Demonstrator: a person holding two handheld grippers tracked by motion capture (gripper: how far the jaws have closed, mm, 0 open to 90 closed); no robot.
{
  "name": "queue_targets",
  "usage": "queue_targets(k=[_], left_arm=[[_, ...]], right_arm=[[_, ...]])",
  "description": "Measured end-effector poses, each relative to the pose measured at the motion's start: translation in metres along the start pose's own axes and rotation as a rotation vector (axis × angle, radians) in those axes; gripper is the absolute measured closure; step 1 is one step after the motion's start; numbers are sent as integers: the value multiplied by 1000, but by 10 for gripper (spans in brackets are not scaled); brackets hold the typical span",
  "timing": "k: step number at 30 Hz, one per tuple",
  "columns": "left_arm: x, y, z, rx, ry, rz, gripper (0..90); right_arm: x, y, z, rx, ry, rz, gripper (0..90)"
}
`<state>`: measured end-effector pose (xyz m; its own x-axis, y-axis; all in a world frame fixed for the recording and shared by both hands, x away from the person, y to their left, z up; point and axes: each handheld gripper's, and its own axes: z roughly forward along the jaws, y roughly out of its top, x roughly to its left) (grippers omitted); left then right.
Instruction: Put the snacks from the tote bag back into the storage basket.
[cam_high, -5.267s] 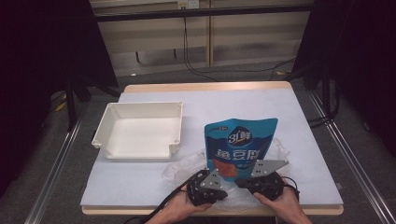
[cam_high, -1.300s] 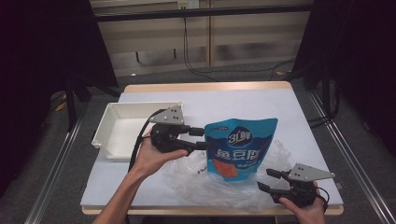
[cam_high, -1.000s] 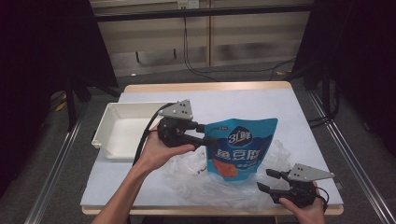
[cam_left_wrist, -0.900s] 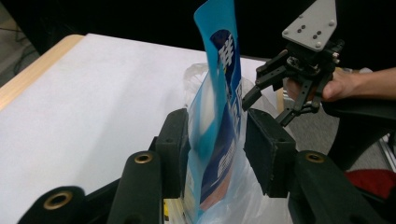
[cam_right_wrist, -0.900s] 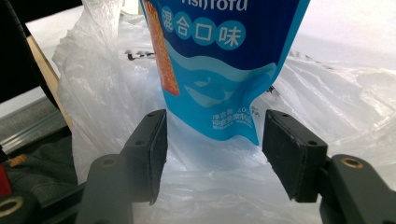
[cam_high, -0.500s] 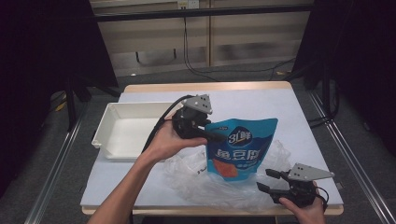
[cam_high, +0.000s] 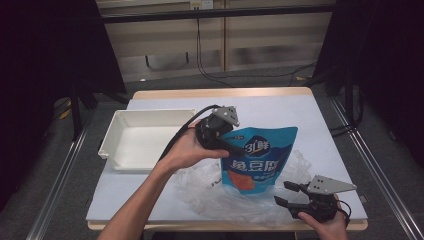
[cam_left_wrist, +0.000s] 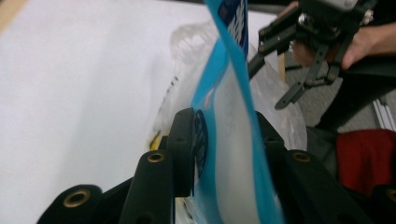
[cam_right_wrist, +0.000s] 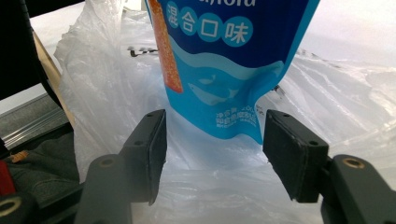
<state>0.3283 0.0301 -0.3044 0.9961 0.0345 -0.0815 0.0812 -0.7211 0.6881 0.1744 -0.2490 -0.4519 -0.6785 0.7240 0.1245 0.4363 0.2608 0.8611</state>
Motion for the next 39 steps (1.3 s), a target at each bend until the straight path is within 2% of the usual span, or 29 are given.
queue_targets(k=[6, 10, 16, 22, 24, 29, 32, 33, 38, 39], left_arm=[[1, 0, 1, 0, -10, 1, 760], [1, 0, 4, 8, -16, 7, 894], [2, 0, 4, 3, -18, -7, 900], [-1, 0, 4, -3, 12, 32, 900], [0, -1, 4, -3, 2, 36, 900], [-1, 4, 6, 5, 20, 18, 900], [-1, 6, 6, 3, 28, -13, 900], [-1, 6, 6, 5, 31, -1, 900], [-1, 9, 7, 11, 26, 1, 900], [1, 9, 7, 4, 10, 0, 900]], right_arm=[[-1, 0, 3, 12, 4, -2, 404], [0, 0, 3, 14, 4, -1, 400], [0, -1, 3, 17, 7, -4, 395], [0, -1, 4, 26, 4, -2, 395], [1, -1, 4, 24, 4, -4, 395], [-1, -1, 4, 24, 0, -6, 392], [-2, -2, 4, 26, -2, -2, 391], [-2, -2, 4, 27, -3, -3, 391], [-2, -1, 3, 24, -7, -4, 390], [-2, -1, 3, 24, -6, -3, 390]])
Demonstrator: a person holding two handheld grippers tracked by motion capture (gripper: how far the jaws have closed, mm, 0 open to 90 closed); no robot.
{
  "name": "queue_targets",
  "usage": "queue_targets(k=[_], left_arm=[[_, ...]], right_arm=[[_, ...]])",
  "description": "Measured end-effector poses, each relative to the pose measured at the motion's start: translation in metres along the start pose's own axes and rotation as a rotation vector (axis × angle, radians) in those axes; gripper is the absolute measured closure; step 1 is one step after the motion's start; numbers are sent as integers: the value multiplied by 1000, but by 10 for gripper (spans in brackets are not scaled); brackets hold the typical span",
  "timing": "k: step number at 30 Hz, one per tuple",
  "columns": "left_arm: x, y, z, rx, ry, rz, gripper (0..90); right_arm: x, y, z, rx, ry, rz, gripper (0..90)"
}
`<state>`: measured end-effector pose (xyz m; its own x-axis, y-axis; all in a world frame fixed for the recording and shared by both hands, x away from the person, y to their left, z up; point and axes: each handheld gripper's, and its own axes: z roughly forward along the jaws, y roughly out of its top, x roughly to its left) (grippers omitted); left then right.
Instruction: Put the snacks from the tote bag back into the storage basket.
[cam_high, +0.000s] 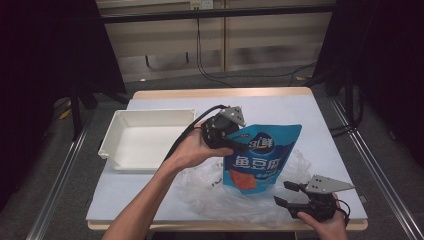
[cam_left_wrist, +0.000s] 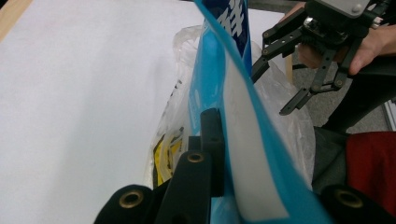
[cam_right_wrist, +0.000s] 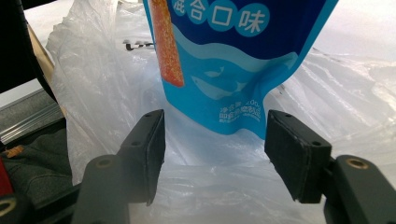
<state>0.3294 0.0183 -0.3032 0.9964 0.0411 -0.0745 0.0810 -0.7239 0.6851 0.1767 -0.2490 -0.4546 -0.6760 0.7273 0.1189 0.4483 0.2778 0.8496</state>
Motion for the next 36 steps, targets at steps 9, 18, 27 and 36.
queue_targets(k=[9, 18, 27, 36], left_arm=[[2, 7, 0, 9, -13, -1, 900], [-5, 15, -9, 7, 12, 28, 900], [-10, 22, -19, 18, -4, 60, 900], [-5, 21, -38, -16, 9, 77, 900]], right_arm=[[-1, -1, 0, -2, 1, -1, 384], [0, -1, 0, 0, 1, 0, 374], [0, 0, 0, -3, 2, -2, 364], [1, 0, -2, -11, -6, -5, 365]])
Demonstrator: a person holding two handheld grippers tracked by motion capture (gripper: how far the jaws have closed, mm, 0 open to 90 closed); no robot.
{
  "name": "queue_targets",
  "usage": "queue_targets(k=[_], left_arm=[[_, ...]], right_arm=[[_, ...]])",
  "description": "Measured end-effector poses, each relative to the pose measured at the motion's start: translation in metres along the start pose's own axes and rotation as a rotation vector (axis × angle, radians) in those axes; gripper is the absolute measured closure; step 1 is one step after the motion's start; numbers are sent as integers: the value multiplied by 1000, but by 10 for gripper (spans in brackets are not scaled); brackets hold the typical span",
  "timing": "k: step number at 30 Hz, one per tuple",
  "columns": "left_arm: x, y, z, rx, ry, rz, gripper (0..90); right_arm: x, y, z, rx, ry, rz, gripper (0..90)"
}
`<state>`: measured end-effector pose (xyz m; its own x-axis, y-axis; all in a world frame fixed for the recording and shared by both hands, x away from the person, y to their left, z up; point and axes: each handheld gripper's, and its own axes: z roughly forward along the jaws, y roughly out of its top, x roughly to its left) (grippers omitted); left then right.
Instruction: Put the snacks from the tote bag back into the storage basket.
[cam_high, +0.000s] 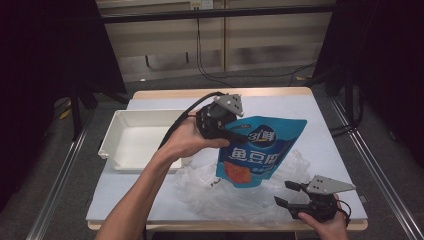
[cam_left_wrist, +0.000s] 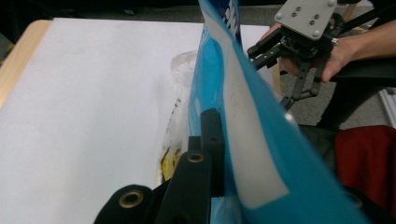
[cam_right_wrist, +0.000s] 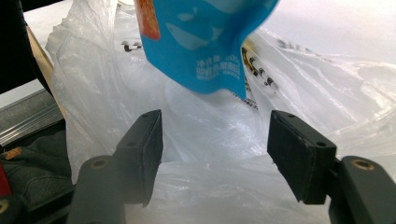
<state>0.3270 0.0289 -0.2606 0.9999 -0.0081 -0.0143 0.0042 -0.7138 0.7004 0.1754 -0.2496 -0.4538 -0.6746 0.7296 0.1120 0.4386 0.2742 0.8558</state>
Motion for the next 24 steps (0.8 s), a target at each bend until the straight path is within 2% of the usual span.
queue_targets(k=[4, 10, 14, 20, 24], left_arm=[[3, -1, -7, -2, -2, -9, 900], [6, -3, -15, -27, 18, -23, 900], [6, -2, -20, -29, 20, -17, 900], [10, -2, -30, -51, 24, -40, 900], [11, -1, -36, -39, 42, -39, 900]], right_arm=[[0, 0, 0, 3, -2, 4, 365], [0, 0, 0, 1, -3, 4, 365], [0, 0, 0, 2, -2, 6, 365], [0, 0, 1, 3, -2, 5, 364], [0, 0, 1, 3, 1, 4, 364]])
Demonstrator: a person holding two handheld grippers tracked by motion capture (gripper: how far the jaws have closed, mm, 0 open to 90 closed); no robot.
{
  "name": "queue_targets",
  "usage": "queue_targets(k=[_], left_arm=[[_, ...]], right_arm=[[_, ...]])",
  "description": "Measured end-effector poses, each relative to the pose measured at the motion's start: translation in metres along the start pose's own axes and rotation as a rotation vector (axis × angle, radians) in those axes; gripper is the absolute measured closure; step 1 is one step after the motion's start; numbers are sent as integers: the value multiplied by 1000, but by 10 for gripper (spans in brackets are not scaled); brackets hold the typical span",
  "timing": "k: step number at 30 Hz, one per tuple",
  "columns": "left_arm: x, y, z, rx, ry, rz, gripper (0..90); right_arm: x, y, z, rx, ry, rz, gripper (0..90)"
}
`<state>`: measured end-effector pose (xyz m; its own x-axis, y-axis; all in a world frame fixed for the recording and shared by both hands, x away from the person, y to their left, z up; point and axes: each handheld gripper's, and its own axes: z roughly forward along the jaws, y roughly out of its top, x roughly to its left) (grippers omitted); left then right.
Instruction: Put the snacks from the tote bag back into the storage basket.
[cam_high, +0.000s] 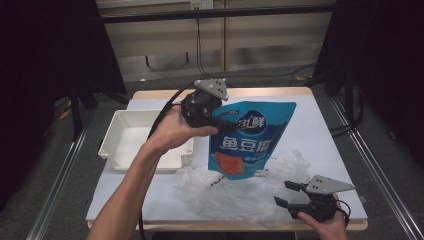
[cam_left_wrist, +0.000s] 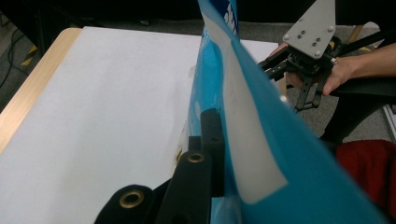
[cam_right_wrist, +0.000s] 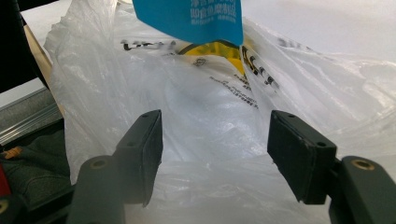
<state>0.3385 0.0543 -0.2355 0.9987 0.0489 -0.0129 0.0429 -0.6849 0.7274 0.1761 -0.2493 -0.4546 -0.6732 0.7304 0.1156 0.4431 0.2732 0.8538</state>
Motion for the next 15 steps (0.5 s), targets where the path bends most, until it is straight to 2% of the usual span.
queue_targets(k=[3, 8, 9, 11, 15], left_arm=[[6, -3, -7, -21, 0, -27, 900], [11, -8, -20, -31, 21, -38, 900], [13, -9, -23, -46, 22, -60, 900], [16, -12, -29, -58, 29, -73, 900], [19, -15, -39, -60, 50, -76, 900]], right_arm=[[0, 0, -1, -1, -2, 0, 364], [0, 0, 0, 0, 0, 0, 364], [0, 0, 0, 2, 2, 1, 364], [0, 0, 0, 0, 1, -3, 364], [0, 0, 0, -2, 1, -2, 364]])
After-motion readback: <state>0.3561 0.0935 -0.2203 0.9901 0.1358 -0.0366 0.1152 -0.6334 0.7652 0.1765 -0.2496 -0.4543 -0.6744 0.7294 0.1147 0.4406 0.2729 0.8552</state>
